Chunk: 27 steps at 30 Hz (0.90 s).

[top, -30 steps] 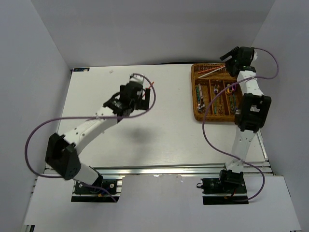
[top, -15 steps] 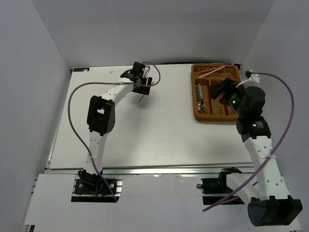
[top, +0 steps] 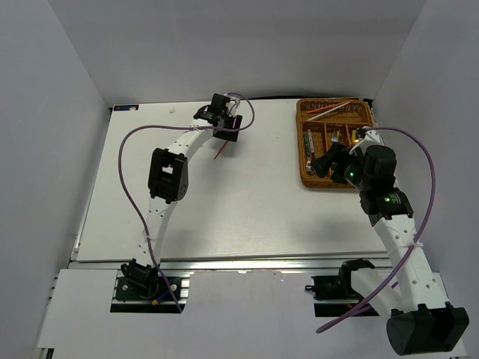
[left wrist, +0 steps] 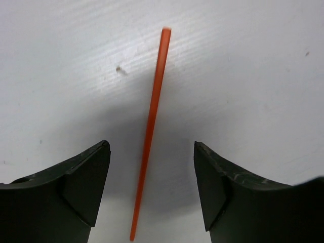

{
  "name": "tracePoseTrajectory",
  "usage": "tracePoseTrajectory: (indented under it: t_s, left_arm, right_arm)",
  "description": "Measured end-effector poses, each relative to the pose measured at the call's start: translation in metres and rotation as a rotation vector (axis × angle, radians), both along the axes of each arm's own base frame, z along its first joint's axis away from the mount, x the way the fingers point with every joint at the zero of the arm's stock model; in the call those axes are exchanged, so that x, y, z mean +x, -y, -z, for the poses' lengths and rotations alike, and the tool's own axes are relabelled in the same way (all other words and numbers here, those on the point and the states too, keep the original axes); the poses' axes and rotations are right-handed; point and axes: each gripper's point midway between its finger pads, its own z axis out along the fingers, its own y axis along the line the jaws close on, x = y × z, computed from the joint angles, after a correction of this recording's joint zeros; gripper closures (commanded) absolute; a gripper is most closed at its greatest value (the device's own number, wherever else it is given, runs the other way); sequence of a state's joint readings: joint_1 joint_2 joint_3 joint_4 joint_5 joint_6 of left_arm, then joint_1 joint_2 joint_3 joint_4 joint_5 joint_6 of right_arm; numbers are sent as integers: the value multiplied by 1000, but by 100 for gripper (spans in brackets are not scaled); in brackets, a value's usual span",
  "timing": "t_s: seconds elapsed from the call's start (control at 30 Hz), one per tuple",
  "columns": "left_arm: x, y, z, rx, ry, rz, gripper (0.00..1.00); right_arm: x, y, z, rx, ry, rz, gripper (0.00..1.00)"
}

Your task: Sort the eating utensils into containers

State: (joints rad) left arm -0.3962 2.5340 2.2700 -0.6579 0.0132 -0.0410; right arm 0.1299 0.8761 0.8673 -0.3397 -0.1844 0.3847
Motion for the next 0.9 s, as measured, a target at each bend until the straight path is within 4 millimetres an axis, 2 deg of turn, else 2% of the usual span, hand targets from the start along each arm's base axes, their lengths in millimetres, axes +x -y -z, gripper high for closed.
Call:
tracePoseTrajectory:
  t_s: [0.07,0.13,0.23,0.37,0.47,0.57,0.7,0.77,0.9]
  left_arm:
    - [9,5,2,-12,23,7,29]
    - [13,6,12,-11,23,12,31]
    - [25,9,16,-14,61,15,46]
    - [34,14,18,-29,89,11,81]
    - [38,14,18,-40,100,7,99]
    - [37,15,20,-45,106,5,100]
    - [29,12,20,-51,104,-1,100]
    - [16,8,20,-56,89,-11,100]
    - [-34,-5,19,-38,37,-46,100]
  right_arm:
    - [-1,-3,-2,7,5,-15,20]
    - [-2,-6,-2,17,3,-32,20]
    - [-2,-12,-6,32,17,-58,21]
    - [-2,-18,-10,45,36,-84,21]
    - [-2,-21,-10,51,36,-95,21]
    - [-1,-23,-10,57,37,-102,20]
    - [3,-31,-9,87,46,-135,11]
    - [6,-36,-1,117,42,-154,11]
    - [10,-45,34,182,-43,-160,11]
